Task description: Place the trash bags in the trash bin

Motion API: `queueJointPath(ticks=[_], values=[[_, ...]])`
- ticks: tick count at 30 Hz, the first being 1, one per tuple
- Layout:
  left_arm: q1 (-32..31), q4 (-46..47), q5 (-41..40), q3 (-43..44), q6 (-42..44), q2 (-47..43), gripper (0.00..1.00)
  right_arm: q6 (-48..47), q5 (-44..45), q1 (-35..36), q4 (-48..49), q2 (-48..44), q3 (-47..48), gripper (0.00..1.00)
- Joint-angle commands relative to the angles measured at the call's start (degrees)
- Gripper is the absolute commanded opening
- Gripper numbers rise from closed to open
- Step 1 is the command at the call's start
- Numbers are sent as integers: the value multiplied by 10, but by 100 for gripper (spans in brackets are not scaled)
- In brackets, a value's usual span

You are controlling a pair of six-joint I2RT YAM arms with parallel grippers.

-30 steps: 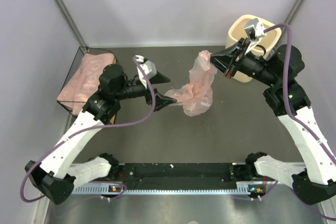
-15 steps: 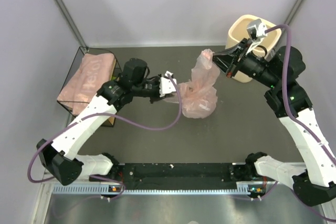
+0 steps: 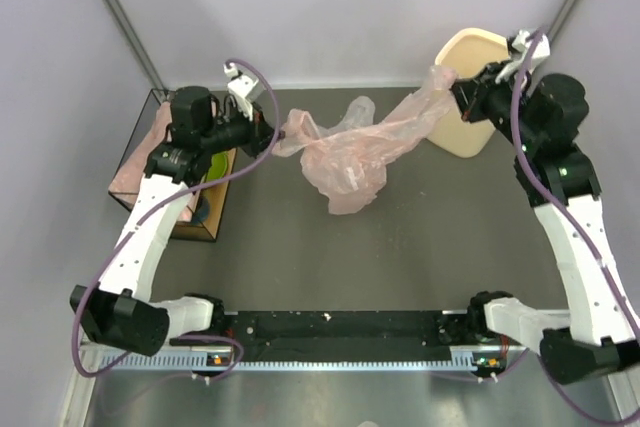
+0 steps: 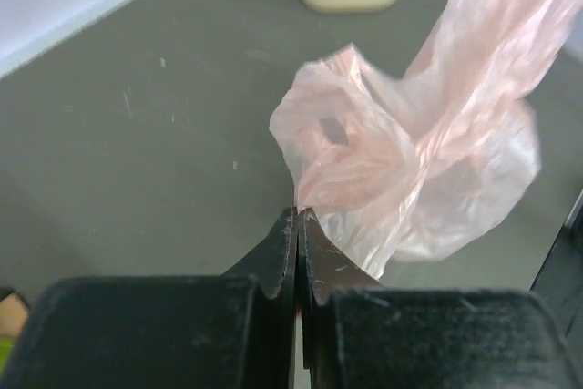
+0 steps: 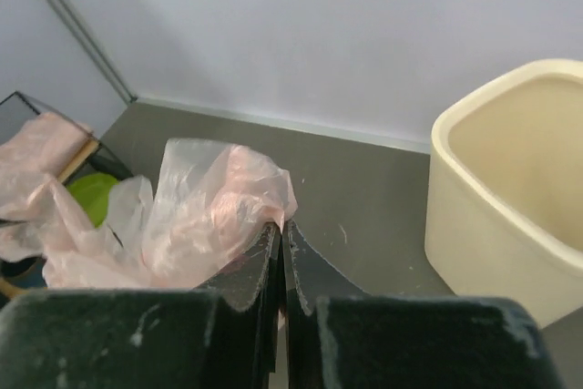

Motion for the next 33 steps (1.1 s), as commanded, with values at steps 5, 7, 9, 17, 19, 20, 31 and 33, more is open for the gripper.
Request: queueJointPath(ticks=[5, 7, 9, 17, 19, 20, 31, 33], values=[[-38, 206, 67, 235, -49, -5, 0, 52, -132, -24, 34, 84, 230, 0], [-67, 76, 72, 233, 43, -14, 0, 69, -186, -20, 10, 43, 184, 0], [-121, -136, 63, 164, 171, 2, 0, 71, -191, -12, -44, 9, 50, 0], [-111, -231, -69, -121, 282, 102, 0, -39, -210, 54, -178, 32, -271, 0], [-64, -194, -41, -136, 259, 100, 4, -36, -207, 54, -169, 32, -284, 0], [-52, -180, -22, -140, 251, 94, 8, -35, -212, 54, -147, 34, -294, 0], [-14, -126, 66, -217, 277, -99, 84, 58, -283, 59, -57, 25, -315, 0], [-15, -123, 68, -233, 278, -126, 98, 65, -284, 61, -55, 20, -319, 0]])
